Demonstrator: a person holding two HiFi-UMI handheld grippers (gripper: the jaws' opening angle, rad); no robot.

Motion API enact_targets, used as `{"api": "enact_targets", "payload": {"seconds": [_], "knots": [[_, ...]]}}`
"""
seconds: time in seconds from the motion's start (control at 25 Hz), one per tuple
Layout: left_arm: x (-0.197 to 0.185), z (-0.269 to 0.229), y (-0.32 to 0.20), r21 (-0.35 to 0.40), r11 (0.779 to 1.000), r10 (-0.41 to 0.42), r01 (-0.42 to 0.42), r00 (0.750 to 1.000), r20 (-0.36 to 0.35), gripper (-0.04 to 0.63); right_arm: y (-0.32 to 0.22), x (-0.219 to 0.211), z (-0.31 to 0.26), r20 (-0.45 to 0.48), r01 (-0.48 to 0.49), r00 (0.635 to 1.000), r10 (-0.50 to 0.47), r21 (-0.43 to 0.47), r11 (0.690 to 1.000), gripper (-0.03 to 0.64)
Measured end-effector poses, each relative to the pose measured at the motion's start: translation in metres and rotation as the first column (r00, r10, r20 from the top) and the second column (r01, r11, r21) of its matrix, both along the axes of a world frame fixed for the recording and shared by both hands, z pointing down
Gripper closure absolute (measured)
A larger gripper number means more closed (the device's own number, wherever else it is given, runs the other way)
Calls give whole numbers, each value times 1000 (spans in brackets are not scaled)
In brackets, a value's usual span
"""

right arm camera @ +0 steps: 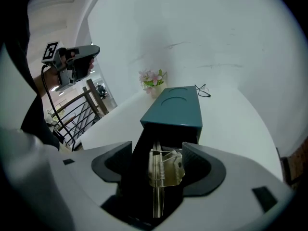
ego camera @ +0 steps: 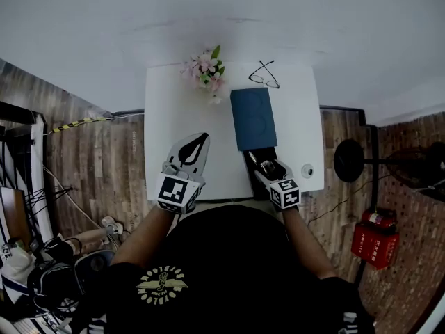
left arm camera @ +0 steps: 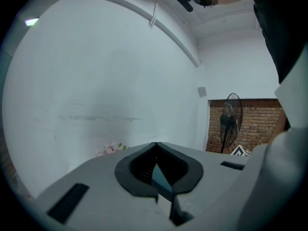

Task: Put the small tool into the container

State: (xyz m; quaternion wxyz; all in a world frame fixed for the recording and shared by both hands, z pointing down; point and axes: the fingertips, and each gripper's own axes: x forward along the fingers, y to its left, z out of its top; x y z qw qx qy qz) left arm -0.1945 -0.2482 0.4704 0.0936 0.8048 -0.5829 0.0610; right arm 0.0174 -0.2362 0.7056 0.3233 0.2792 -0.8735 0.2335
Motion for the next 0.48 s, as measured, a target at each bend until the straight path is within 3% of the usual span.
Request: {"api": "enact_targets", "payload": {"seconds": [0.2, 0.48], "knots": [[6, 8, 9, -14, 1000, -3, 3, 1000, -19, 588, -12, 2, -15, -18, -23, 1000, 25, 61, 998, 318], [15, -4, 11, 15, 1000, 13, -13, 1000, -9, 588, -28, 3, -77, 100, -113, 990, 98, 153, 982, 340]]}}
